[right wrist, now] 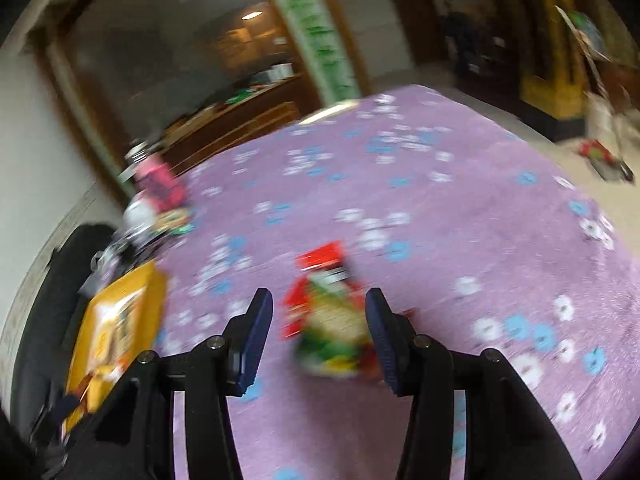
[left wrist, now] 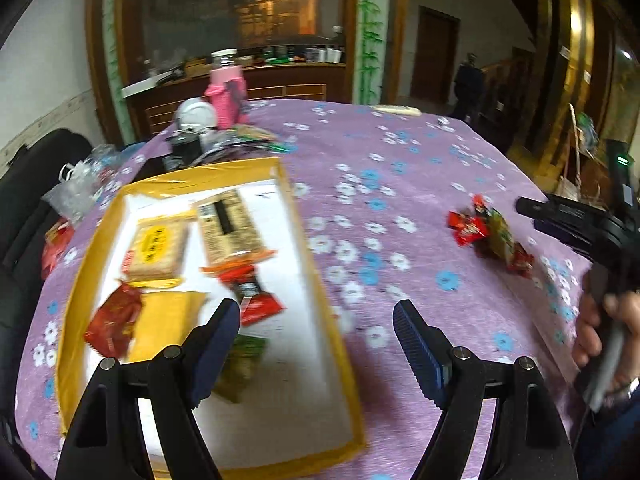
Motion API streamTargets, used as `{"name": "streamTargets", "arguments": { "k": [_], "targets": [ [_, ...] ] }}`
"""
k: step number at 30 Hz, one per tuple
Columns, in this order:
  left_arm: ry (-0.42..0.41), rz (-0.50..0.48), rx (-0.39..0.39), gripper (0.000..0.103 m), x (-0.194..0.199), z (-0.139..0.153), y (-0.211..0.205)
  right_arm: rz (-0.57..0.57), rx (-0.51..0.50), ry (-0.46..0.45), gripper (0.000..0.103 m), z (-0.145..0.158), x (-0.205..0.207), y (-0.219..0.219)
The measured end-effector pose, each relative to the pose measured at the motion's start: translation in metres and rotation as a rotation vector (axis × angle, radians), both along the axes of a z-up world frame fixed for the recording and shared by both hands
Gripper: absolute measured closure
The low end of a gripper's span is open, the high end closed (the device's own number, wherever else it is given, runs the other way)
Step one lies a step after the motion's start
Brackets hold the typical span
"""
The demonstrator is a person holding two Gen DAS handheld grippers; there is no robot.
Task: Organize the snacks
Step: 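Move the right tool toward the pile of red candies on the tablecloth, then grasp the green garlic-pea pack with the left tool while right grasps red candies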
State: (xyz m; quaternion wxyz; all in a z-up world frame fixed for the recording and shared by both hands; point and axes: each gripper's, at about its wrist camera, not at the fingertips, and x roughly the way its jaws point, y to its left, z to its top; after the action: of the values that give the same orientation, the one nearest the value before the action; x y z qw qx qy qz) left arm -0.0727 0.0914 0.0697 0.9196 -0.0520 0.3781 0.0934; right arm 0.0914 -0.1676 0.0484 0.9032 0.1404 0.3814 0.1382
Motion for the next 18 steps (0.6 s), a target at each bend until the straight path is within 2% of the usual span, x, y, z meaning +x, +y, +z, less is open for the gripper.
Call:
{"name": "streamTargets", "arguments": {
  "k": [2, 4, 6, 7, 9, 11, 13, 16, 18],
  "targets": [
    [0.017, -0.027, 0.012, 0.021, 0.006, -0.004, -0.011, 0.003, 0.000, 0.015, 0.056, -0.011, 0.011, -0.003],
    [0.028, -0.046, 0.019, 0.021, 0.010, -0.005, -0.019, 0.056, -0.004, 0.054, 0.057, -0.022, 0.017, 0.005],
    [0.027, -0.055, 0.024, 0.021, 0.011, -0.004, -0.022, 0.225, 0.022, 0.074, 0.057, -0.025, 0.012, 0.024],
    [0.027, -0.060, 0.025, 0.021, 0.012, -0.003, -0.024, 0.317, 0.072, 0.077, 0.058, -0.022, 0.007, 0.031],
    [0.027, -0.069, 0.019, 0.021, 0.014, -0.001, -0.026, 0.387, 0.156, 0.047, 0.058, -0.013, -0.001, 0.032],
    [0.032, -0.079, 0.008, 0.021, 0.017, 0.001, -0.026, 0.310, 0.130, -0.024, 0.058, -0.004, -0.005, 0.023],
    [0.045, -0.099, -0.010, 0.021, 0.024, 0.003, -0.029, 0.162, 0.070, -0.055, 0.058, -0.002, -0.005, 0.007],
    [0.075, -0.127, -0.044, 0.021, 0.040, 0.003, -0.035, 0.052, 0.148, -0.037, 0.058, -0.006, -0.001, -0.018],
    [0.110, -0.142, -0.104, 0.021, 0.055, 0.001, -0.037, -0.015, 0.179, -0.025, 0.058, -0.009, 0.000, -0.032]
  ]
}}
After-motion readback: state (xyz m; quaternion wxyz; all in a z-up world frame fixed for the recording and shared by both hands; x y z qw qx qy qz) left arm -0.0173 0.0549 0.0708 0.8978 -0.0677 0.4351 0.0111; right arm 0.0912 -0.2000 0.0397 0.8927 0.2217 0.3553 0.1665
